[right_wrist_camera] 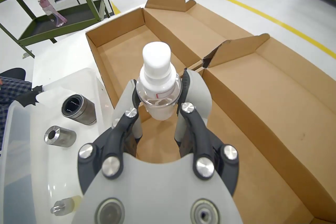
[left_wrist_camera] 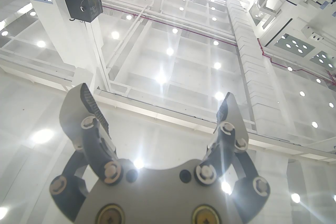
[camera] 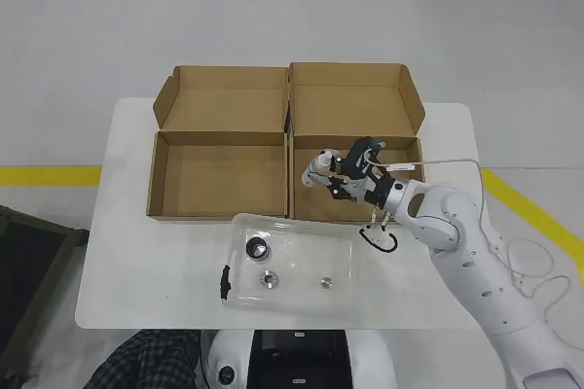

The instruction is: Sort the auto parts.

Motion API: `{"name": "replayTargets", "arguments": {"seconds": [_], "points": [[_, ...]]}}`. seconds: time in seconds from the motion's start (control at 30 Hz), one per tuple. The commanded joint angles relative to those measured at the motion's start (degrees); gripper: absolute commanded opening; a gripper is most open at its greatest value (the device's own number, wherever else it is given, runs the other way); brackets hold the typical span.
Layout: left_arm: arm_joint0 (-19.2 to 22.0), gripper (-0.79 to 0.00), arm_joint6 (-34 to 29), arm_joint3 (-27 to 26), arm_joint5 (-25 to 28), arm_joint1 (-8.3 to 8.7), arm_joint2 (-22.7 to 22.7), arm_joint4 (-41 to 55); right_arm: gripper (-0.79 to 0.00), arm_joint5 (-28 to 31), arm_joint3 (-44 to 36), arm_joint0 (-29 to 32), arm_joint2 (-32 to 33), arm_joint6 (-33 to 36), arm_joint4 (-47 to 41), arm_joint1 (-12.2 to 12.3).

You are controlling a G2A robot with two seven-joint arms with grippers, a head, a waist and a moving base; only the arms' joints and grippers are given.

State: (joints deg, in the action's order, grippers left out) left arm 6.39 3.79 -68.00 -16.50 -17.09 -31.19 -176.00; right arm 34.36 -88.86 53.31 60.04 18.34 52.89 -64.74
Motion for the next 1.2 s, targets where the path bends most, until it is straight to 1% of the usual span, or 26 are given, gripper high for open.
{"name": "replayTargets", "arguments": {"seconds": [0.0, 0.3, 0.5, 0.6, 0.67, 0.87, 0.93, 0.97, 1.0, 1.03, 1.1, 1.13, 1.17], "points": [[0.00, 0.000, 0.00, 0.00, 0.00, 0.00, 0.00, 0.00, -0.785, -0.29, 1.42, -0.70, -0.81, 0.32, -0.28, -0.26], [0.00, 0.000, 0.00, 0.00, 0.00, 0.00, 0.00, 0.00, -0.785, -2.99, 5.14, -3.24, -3.89, 2.32, 3.09, -1.25], [0.00, 0.000, 0.00, 0.00, 0.00, 0.00, 0.00, 0.00, -0.785, -4.36, 6.76, -3.78, -4.64, 2.92, 4.10, -1.65], [0.00, 0.000, 0.00, 0.00, 0.00, 0.00, 0.00, 0.00, -0.702, -4.72, 7.45, -3.85, -4.81, 2.97, 4.30, -1.81], [0.00, 0.000, 0.00, 0.00, 0.00, 0.00, 0.00, 0.00, -0.671, -4.89, 7.93, -3.89, -5.00, 3.14, 4.51, -1.91], [0.00, 0.000, 0.00, 0.00, 0.00, 0.00, 0.00, 0.00, -0.634, -5.33, 9.12, -4.32, -5.50, 3.57, 5.03, -2.26], [0.00, 0.000, 0.00, 0.00, 0.00, 0.00, 0.00, 0.00, -0.573, -5.44, 9.37, -4.47, -5.63, 3.71, 5.17, -2.37], [0.00, 0.000, 0.00, 0.00, 0.00, 0.00, 0.00, 0.00, -0.526, -5.46, 9.47, -4.50, -5.67, 3.71, 5.23, -2.42], [0.00, 0.000, 0.00, 0.00, 0.00, 0.00, 0.00, 0.00, -0.453, -5.48, 9.56, -4.50, -5.69, 3.76, 5.21, -2.46], [0.00, 0.000, 0.00, 0.00, 0.00, 0.00, 0.00, 0.00, -0.403, -5.47, 9.60, -4.48, -5.68, 3.78, 5.22, -2.49], [0.00, 0.000, 0.00, 0.00, 0.00, 0.00, 0.00, 0.00, -0.099, -5.32, 9.66, -4.38, -5.63, 3.90, 5.33, -2.51], [0.00, 0.000, 0.00, 0.00, 0.00, 0.00, 0.00, 0.00, -0.028, -5.32, 9.62, -4.32, -5.57, 4.02, 5.37, -2.52], [0.00, 0.000, 0.00, 0.00, 0.00, 0.00, 0.00, 0.00, 0.000, -5.34, 9.56, -4.23, -5.47, 4.07, 5.39, -2.52]]}}
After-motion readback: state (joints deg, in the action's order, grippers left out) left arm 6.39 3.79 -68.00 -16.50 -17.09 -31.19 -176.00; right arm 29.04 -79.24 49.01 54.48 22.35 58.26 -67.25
